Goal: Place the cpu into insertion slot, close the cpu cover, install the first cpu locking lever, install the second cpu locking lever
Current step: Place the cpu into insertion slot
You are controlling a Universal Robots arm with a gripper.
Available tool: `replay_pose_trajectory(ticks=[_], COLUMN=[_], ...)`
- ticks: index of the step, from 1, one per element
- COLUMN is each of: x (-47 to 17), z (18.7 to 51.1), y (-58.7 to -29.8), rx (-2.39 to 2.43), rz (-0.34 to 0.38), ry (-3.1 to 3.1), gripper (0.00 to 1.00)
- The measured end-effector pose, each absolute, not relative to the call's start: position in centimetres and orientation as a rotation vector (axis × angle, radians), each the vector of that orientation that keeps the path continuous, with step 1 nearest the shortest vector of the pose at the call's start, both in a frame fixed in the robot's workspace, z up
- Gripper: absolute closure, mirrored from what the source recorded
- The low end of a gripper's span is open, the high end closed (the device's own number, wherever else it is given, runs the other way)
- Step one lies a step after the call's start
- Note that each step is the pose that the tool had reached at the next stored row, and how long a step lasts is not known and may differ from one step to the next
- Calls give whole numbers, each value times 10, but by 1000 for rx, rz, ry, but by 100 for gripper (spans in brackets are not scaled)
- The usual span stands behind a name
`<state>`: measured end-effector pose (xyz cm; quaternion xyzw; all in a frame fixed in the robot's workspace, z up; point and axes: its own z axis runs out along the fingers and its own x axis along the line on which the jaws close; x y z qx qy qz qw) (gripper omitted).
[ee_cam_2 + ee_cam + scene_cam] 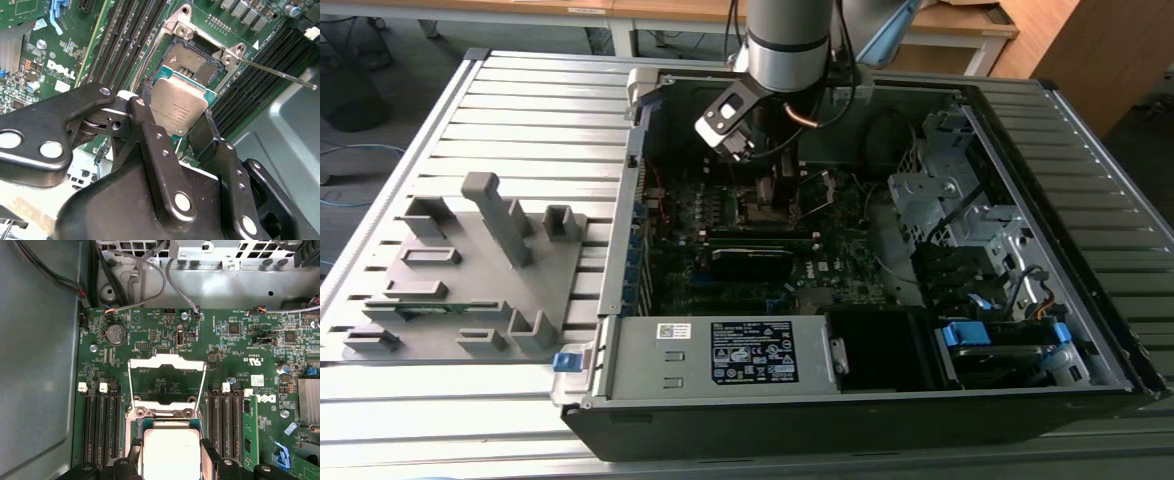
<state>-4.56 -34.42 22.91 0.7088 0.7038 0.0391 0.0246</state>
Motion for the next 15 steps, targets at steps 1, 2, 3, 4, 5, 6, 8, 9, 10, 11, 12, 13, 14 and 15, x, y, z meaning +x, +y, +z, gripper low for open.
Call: replay_pose_trajectory(ticks=[1,2,3,4,5,6,8,9,10,11,12,13,14,15], x=[-46,-46,-46,-46,-47,-47,-47,-47,-47,-48,-48,-48,-48,-48], z=[228,227,225,224,223,223,222,221,221,220,220,219,218,218], y=[-344,-344,-344,-344,-344,-343,-342,-342,-342,-341,-341,-340,-340,-340], rx=[2193,2193,2193,2193,2193,2193,2193,2193,2193,2193,2193,2193,2193,2193], rz=[121,121,121,121,121,121,121,121,121,121,121,121,121,121], ry=[2177,2177,2177,2177,2177,2177,2177,2177,2177,2177,2177,2177,2177,2177], gripper=[46,46,46,46,46,46,46,46,46,46,46,46,46,46])
